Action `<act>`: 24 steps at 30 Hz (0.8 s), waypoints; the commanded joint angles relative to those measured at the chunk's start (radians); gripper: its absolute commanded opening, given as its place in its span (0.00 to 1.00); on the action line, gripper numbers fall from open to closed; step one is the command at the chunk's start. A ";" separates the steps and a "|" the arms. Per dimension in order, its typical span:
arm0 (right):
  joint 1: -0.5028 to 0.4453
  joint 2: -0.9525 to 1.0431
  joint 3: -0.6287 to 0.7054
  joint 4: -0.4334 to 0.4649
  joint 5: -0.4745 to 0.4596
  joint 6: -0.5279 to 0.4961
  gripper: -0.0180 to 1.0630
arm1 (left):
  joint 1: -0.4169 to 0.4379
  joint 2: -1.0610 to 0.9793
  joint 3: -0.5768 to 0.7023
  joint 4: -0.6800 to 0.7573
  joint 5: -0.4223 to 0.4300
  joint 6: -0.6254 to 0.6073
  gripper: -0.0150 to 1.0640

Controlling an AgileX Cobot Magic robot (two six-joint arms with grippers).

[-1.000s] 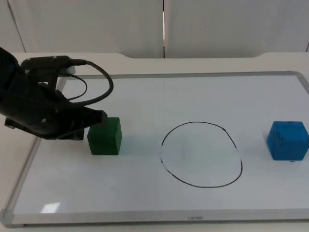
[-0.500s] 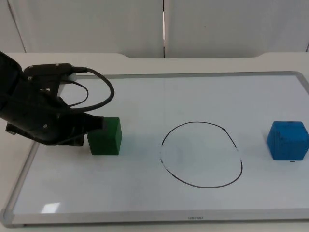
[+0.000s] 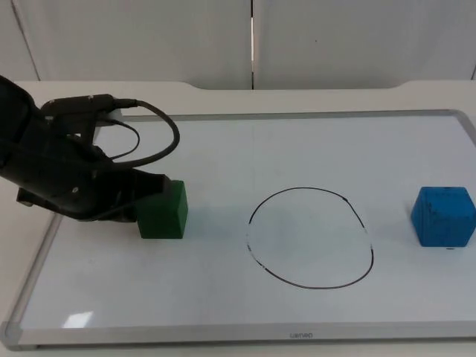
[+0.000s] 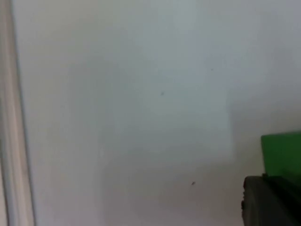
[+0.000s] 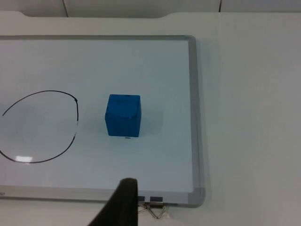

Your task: Push the two cubes into the marked area.

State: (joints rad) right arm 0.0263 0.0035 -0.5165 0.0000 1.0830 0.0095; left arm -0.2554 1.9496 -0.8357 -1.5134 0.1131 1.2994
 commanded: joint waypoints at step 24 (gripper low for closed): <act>-0.004 -0.004 0.000 0.000 -0.007 0.002 0.99 | -0.095 0.001 -0.019 -0.041 0.024 0.000 0.05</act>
State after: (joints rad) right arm 0.0263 0.0035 -0.5165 0.0000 1.0830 0.0095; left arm -0.3448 1.9496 -0.8502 -1.5296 0.1201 1.2994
